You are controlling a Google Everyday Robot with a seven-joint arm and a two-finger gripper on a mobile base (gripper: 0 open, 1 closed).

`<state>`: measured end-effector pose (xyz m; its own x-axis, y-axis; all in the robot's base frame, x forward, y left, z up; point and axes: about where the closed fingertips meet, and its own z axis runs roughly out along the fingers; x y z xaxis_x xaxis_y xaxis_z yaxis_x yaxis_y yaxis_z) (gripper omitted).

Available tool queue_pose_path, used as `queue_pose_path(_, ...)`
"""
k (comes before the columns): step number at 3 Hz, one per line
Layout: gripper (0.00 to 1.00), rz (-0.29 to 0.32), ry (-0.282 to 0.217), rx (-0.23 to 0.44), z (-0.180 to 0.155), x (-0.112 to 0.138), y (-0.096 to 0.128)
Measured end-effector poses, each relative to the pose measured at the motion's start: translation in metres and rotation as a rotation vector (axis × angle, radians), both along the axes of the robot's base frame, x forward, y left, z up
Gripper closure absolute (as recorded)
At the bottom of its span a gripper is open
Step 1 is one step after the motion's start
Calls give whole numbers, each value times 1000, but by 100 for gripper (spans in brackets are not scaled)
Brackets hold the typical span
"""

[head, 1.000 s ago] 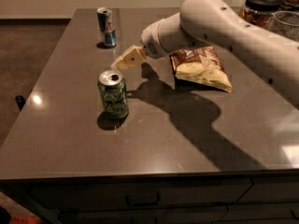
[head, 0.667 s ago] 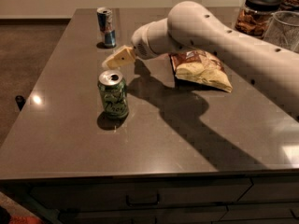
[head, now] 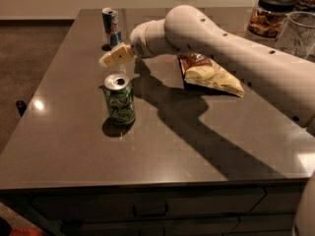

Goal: Move redbull can near green can

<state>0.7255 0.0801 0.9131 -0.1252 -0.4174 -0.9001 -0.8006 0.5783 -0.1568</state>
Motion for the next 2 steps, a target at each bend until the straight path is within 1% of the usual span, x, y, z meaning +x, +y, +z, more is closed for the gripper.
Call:
queue_pose_path(1, 0, -4, -9, -1, 1, 3, 2)
queue_pose_path(2, 0, -28, -11, 8, 0, 6, 1)
